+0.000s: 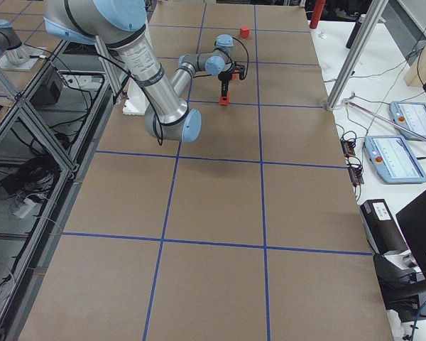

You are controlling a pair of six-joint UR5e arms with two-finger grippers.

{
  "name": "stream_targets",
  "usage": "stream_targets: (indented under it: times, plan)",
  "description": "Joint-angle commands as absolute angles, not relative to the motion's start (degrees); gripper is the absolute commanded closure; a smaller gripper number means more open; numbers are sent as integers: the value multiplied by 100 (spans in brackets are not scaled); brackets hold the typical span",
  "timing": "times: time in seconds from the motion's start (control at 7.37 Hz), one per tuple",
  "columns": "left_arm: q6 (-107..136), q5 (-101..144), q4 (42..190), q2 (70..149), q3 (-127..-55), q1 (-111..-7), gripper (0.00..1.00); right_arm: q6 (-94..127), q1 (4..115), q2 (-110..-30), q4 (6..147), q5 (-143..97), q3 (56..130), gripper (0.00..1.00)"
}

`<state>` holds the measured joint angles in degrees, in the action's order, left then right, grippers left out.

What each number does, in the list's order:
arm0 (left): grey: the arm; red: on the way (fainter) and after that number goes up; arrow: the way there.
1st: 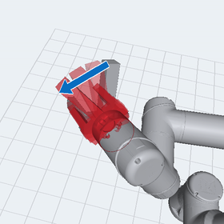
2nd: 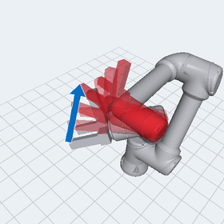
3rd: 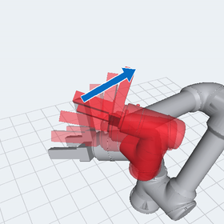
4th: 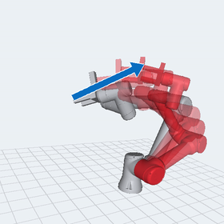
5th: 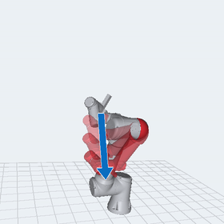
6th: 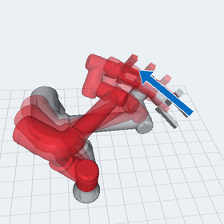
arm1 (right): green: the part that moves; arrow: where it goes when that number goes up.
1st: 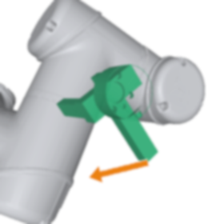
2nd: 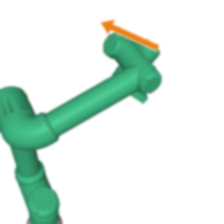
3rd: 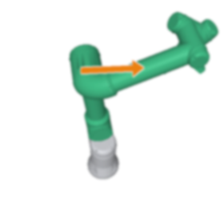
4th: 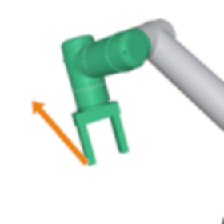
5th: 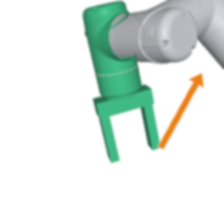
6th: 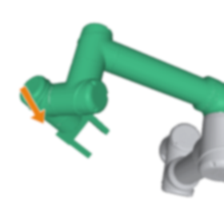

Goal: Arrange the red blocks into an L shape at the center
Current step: 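Lower the cube at the center grid crossing and open the right gripper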

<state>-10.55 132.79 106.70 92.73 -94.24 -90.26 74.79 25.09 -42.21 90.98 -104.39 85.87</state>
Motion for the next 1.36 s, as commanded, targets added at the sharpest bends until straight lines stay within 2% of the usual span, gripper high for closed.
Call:
stream_targets:
  times: [0.0, 0.27, 0.54, 1.09, 1.22]
  plan:
    - [-1055, 13272, 10670, 9272, -9413, -9026, 0, 7471, 2453, -4219, 9097, -10285, 8552, 58]
    - [-1055, 13271, 10670, 9272, -9413, -9026, 0, 7471, 2443, -4219, 9097, -10274, 8552, 54]
    - [-1055, 13271, 10670, 9272, -9413, -9026, 0, 7462, 2435, -4219, 9088, -10274, 8552, 37]
    - [-1055, 13272, 10670, 9264, -9413, -9026, 0, 7409, 2435, -4228, 9079, -10274, 8561, 18]
    - [-1063, 13271, 10670, 9264, -9413, -9026, 0, 7400, 2435, -4228, 9079, -10266, 8587, 1]
